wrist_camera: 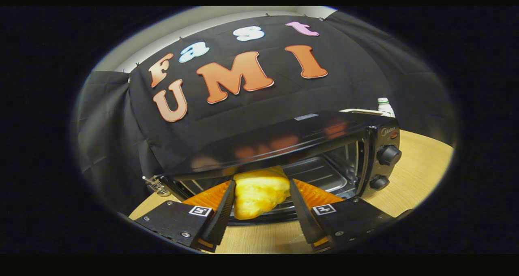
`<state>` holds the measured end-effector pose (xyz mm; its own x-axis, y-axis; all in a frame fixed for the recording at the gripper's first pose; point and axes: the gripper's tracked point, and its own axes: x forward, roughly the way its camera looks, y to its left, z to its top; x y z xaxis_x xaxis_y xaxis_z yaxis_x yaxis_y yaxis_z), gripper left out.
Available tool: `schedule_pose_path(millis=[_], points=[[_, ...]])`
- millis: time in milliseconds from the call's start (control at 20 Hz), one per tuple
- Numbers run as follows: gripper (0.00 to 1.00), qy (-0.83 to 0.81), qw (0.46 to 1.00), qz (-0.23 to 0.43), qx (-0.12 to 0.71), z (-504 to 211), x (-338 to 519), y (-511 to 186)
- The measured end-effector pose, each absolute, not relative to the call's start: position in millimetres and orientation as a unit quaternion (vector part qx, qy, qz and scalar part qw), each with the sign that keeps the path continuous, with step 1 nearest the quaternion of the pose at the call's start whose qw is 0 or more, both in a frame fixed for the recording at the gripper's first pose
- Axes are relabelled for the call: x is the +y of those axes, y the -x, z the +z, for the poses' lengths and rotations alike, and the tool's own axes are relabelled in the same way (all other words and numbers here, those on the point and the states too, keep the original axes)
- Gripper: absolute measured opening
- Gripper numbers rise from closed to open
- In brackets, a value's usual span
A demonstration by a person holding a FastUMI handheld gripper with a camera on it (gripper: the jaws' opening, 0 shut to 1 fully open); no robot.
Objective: Open the toaster oven, put the food inside, and close the toaster oven door.
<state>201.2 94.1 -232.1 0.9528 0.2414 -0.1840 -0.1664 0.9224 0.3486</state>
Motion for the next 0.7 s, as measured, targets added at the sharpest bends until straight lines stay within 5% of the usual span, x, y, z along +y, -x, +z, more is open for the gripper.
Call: schedule_pose_path(millis=[700], points=[[0.81, -0.152, 0.975, 0.087, 0.134, -250.8, 98.5, -247.3]])
